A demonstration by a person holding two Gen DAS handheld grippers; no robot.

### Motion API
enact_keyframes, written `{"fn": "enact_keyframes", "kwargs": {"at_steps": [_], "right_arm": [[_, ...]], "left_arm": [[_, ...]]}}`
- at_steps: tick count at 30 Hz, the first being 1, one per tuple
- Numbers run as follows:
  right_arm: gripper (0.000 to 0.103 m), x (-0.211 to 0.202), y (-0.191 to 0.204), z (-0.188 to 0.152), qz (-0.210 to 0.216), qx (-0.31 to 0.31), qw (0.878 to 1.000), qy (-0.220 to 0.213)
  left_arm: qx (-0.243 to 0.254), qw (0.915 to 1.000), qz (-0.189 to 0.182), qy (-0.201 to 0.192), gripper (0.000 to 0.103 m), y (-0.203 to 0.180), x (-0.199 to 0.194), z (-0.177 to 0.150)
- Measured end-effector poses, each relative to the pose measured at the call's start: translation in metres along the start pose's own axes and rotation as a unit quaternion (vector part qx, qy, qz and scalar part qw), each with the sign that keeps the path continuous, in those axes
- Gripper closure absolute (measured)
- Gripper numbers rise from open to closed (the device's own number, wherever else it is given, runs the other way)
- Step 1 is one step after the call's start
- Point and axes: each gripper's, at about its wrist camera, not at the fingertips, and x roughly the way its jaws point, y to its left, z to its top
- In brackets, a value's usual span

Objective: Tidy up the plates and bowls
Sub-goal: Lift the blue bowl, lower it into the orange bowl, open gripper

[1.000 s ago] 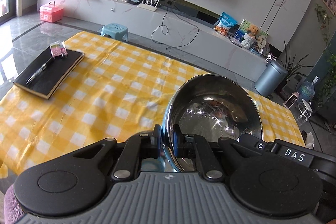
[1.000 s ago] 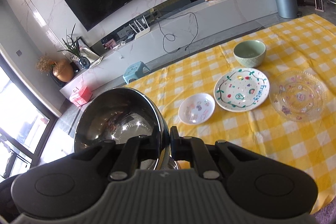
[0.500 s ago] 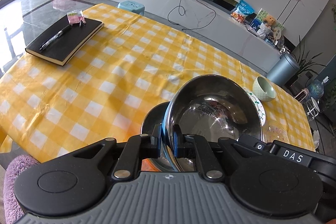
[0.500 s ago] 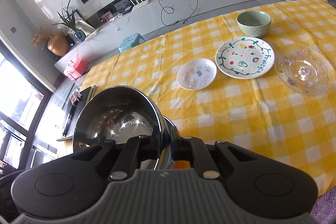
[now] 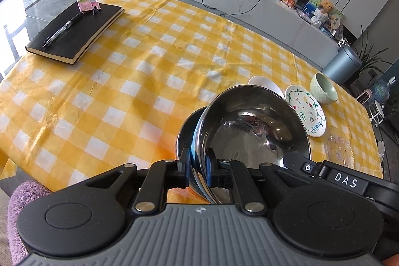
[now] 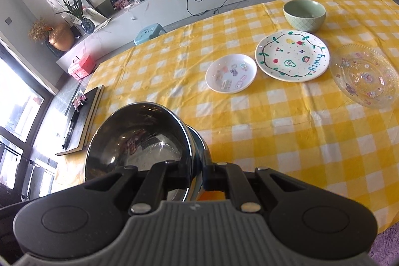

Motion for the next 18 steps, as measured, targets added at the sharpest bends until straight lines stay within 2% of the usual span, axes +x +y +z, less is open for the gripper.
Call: {"fn": "enact_keyframes", "kwargs": {"at_steps": [13, 18], "right_arm": [[0.096, 0.021, -0.001, 0.004, -0.002, 0.005, 1.000, 0.021], [0.089, 0.026, -0.001, 0.005, 0.000, 0.003, 1.000, 0.025]], "left_arm": [[0.006, 0.9997, 0.009, 0.024, 0.086, 0.003, 0.017, 0.005], [0.006, 0.9996, 0.016, 0.021, 0.085, 0.005, 0.019, 0.007]]}}
